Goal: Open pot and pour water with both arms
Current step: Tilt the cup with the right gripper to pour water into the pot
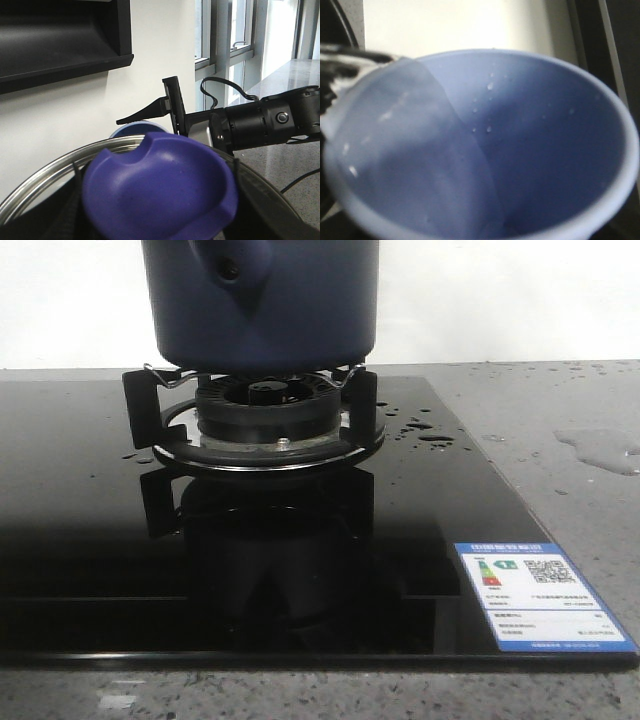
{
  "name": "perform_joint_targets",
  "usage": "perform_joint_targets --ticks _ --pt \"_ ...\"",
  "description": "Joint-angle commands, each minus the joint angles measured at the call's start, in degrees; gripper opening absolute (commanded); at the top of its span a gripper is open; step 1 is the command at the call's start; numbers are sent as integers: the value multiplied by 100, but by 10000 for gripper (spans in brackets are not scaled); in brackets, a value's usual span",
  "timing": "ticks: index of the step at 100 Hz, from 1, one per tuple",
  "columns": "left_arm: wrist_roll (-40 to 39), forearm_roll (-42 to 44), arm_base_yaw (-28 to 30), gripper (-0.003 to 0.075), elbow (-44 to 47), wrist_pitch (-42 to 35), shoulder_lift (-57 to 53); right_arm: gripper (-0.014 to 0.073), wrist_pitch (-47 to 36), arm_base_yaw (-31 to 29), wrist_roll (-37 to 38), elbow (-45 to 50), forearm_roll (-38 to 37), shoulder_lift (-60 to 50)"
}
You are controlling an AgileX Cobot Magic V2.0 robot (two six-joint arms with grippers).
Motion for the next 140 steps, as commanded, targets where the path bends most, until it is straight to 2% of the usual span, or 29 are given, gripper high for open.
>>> perform_joint_targets --ticks 1,15,35,62,80,93,103,109,124,140 --pt "-8 -614 5 251 -178 51 -150 257 -236 7 -7 -242 -455 -261" --pt "-8 -614 5 251 -178 51 -150 257 -258 7 -7 -242 -1205 -261" --pt "-8 -614 5 251 -178 124 -150 257 -156 7 -7 -242 -1294 -251" --pt "-8 -674 5 251 -178 158 -150 257 -46 75 -7 -242 -3428 -251" --pt "-8 -674 5 251 -178 158 -150 257 118 111 -7 -266 -4075 -239" --pt "-8 -674 5 251 -178 183 -150 257 118 111 -7 -438 -4085 -239" --pt "-8 -674 5 251 -178 199 -150 257 154 111 -7 -530 -3978 -239" --pt "-8 -674 5 251 -178 199 -150 257 154 111 18 -546 -3632 -239" --pt "-8 -674 5 251 -178 207 -150 257 375 111 766 -546 -1720 -251" --pt "-8 -560 -173 251 -178 207 -150 257 1010 202 1033 -546 -156 -393"
